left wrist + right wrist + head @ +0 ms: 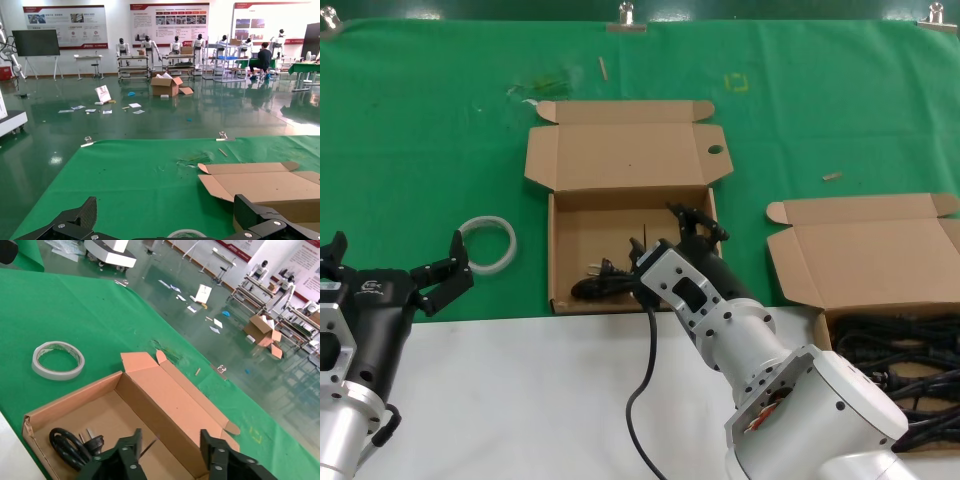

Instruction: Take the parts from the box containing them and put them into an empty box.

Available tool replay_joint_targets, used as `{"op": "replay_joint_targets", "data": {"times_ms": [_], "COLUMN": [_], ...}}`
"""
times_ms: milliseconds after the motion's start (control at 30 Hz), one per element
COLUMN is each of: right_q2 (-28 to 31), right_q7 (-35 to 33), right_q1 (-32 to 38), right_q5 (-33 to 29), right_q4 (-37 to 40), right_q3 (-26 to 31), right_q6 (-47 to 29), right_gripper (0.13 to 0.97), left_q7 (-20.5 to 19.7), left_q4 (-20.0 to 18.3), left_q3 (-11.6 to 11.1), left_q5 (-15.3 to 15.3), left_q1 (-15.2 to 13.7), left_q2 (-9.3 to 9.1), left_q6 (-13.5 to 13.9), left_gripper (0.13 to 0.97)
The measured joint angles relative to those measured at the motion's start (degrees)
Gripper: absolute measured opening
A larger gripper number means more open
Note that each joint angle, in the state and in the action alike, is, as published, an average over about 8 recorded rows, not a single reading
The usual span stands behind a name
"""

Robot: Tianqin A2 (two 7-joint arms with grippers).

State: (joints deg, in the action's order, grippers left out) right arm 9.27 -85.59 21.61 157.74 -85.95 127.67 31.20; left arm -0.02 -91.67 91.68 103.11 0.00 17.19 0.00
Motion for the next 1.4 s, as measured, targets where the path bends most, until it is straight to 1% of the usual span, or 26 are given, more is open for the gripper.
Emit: {"op": "replay_joint_targets", "data": {"times_ms": [267, 300, 400, 567, 600, 867, 1000, 1267, 1400], "right_q2": [0.0, 0.0, 0.0, 0.1, 0.1, 0.1, 0.1, 0.1, 0.1], "right_q7": [0.2, 0.5, 1.8, 5.8, 6.8, 15.6, 20.1, 29.2, 33.8], "right_q1": [-0.1, -0.1, -0.5, -1.5, -1.7, -3.9, -5.1, -7.4, -8.6], "right_q5": [-0.1, -0.3, -1.1, -3.7, -4.3, -9.9, -12.8, -18.6, -21.6], "right_q4": [0.0, 0.0, -0.1, -0.4, -0.5, -1.0, -1.3, -2.0, -2.3], "right_q3": [-0.1, -0.2, -0.7, -2.4, -2.9, -6.6, -8.5, -12.3, -14.2], "right_q6": [-0.1, -0.2, -0.6, -2.1, -2.5, -5.7, -7.3, -10.6, -12.3], "right_gripper": [0.493, 0.493, 0.573, 0.707, 0.707, 0.859, 0.859, 0.945, 0.952], "left_q7": [0.0, 0.0, 0.0, 0.0, 0.0, 0.0, 0.0, 0.0, 0.0], "left_q4": [0.0, 0.0, 0.0, 0.0, 0.0, 0.0, 0.0, 0.0, 0.0], "left_q3": [0.0, 0.0, 0.0, 0.0, 0.0, 0.0, 0.0, 0.0, 0.0], "left_q5": [0.0, 0.0, 0.0, 0.0, 0.0, 0.0, 0.0, 0.0, 0.0], "left_q1": [0.0, 0.0, 0.0, 0.0, 0.0, 0.0, 0.0, 0.0, 0.0], "left_q2": [0.00, 0.00, 0.00, 0.00, 0.00, 0.00, 0.00, 0.00, 0.00], "left_q6": [0.0, 0.0, 0.0, 0.0, 0.0, 0.0, 0.0, 0.0, 0.0], "left_gripper": [0.965, 0.965, 0.965, 0.965, 0.965, 0.965, 0.965, 0.965, 0.965]}}
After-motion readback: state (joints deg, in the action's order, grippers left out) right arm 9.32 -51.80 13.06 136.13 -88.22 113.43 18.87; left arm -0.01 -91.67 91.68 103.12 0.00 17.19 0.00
